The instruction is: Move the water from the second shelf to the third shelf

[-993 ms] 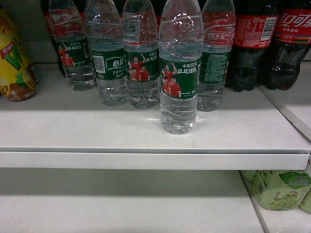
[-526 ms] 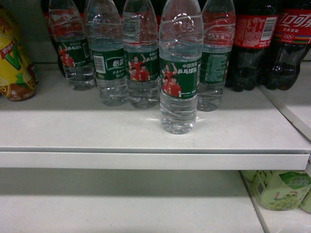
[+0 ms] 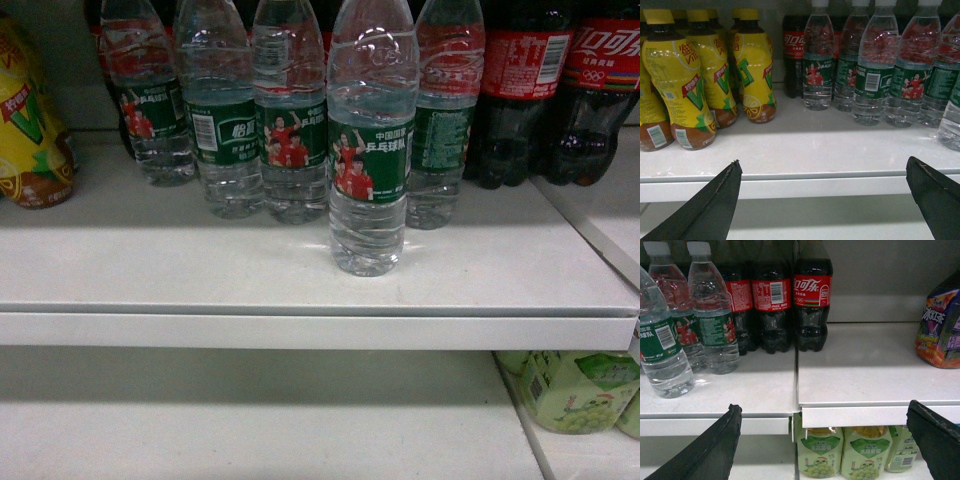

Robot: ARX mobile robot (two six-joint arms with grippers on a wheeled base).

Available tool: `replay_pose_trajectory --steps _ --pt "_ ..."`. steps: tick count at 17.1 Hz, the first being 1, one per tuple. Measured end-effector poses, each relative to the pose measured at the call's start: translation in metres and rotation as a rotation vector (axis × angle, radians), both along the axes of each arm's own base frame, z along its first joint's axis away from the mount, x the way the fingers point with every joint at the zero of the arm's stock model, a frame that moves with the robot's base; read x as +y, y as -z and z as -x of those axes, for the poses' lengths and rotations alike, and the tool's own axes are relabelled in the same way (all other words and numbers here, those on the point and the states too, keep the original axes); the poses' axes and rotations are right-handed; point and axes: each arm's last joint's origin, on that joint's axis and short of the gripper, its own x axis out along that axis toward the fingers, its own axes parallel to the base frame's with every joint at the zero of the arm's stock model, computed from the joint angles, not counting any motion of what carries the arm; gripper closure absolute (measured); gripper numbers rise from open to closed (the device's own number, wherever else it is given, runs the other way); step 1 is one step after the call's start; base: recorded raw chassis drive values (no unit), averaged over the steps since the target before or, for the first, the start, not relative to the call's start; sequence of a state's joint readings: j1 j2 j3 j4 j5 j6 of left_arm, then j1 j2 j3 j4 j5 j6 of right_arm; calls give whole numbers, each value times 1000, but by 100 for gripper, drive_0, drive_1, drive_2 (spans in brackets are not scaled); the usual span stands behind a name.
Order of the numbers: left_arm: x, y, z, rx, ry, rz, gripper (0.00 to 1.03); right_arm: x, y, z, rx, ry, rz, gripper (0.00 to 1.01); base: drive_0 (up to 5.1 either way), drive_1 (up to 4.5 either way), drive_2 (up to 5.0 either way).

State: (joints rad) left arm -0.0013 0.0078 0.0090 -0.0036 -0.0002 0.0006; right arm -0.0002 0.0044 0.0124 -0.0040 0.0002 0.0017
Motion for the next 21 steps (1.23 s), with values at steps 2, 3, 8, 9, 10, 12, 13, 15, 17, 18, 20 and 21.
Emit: replay_pose_trajectory --steps 2,3,8,9,10,12,13,15,17,18,20,21 --pt "0 0 0 0 0 0 5 0 2 0 38 28 -29 3 0 0 0" --pt "0 0 0 0 0 0 5 0 2 -1 64 60 -58 3 0 0 0" --pt "0 0 0 0 0 0 5 -4 -19 -13 43 100 -151 3 0 0 0" --pt "0 0 0 0 0 0 5 -5 -28 -15 16 95 -155 3 0 0 0" --pt "0 0 0 0 0 0 5 -6 -37 -17 -7 88 -156 3 0 0 0" --pt "0 0 0 0 -1 0 5 -6 -56 -25 -47 68 -155 3 0 0 0" --pt "0 0 0 0 -1 0 5 -6 -62 -29 -57 60 -154 3 0 0 0" --pt "0 0 0 0 -1 0 5 1 -98 -54 -110 6 -131 3 0 0 0" --pt "0 0 0 0 0 0 5 30 -93 -86 -66 -119 -106 3 0 0 0" --pt "0 0 0 0 0 0 5 52 -76 -100 -10 -204 -93 3 0 0 0" --pt "0 0 0 0 0 0 5 95 -45 -127 109 -335 -63 3 0 0 0" --pt "0 0 0 0 0 0 5 100 -43 -130 116 -346 -62 3 0 0 0"
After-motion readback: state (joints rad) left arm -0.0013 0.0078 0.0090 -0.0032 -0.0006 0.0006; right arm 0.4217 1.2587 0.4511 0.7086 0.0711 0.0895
